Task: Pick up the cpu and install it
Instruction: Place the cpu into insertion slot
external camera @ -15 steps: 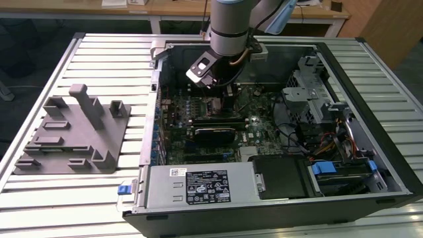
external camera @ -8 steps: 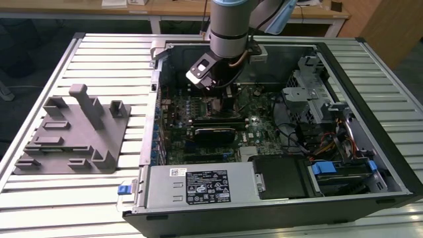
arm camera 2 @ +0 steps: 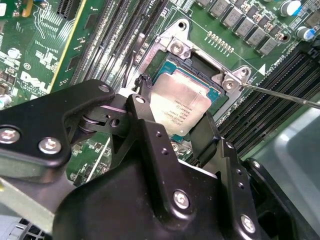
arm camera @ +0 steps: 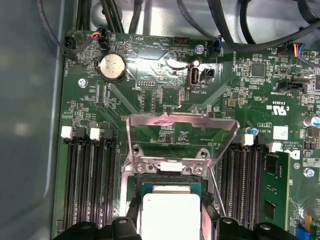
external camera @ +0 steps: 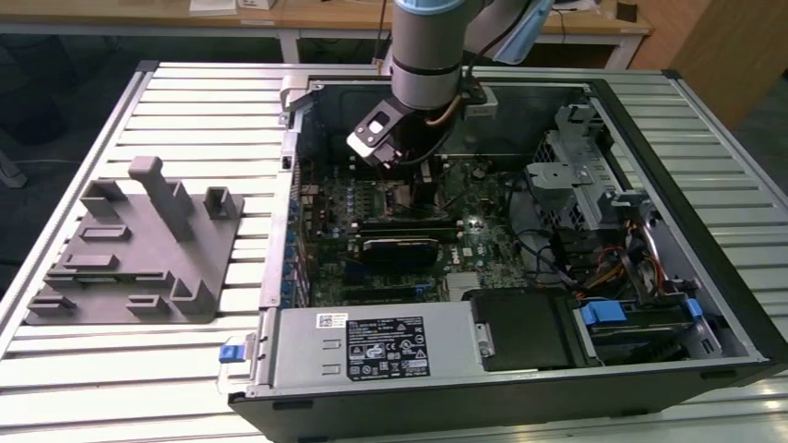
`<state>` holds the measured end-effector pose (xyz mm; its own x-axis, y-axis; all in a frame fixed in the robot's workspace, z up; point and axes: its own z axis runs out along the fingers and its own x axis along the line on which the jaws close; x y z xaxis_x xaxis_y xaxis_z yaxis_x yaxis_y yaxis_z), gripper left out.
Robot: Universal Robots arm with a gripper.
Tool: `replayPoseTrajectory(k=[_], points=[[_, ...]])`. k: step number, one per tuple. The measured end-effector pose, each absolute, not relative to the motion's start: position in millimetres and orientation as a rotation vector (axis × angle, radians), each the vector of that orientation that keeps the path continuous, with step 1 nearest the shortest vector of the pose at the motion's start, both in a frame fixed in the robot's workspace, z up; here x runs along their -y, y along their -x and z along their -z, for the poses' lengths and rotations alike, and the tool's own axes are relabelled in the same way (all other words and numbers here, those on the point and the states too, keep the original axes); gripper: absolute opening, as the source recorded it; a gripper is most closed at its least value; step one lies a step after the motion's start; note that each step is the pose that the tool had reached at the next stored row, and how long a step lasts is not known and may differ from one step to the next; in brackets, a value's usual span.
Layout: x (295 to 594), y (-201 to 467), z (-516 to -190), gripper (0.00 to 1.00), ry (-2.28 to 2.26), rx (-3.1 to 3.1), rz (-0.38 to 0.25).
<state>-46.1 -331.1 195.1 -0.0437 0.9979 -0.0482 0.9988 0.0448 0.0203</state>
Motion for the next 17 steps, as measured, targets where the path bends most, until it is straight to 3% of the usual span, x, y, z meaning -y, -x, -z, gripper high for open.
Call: replayPoseTrajectory(k=[17], points=[[330.1,46.1,-190.0,0.55,-2.140,-2.233,0.029]])
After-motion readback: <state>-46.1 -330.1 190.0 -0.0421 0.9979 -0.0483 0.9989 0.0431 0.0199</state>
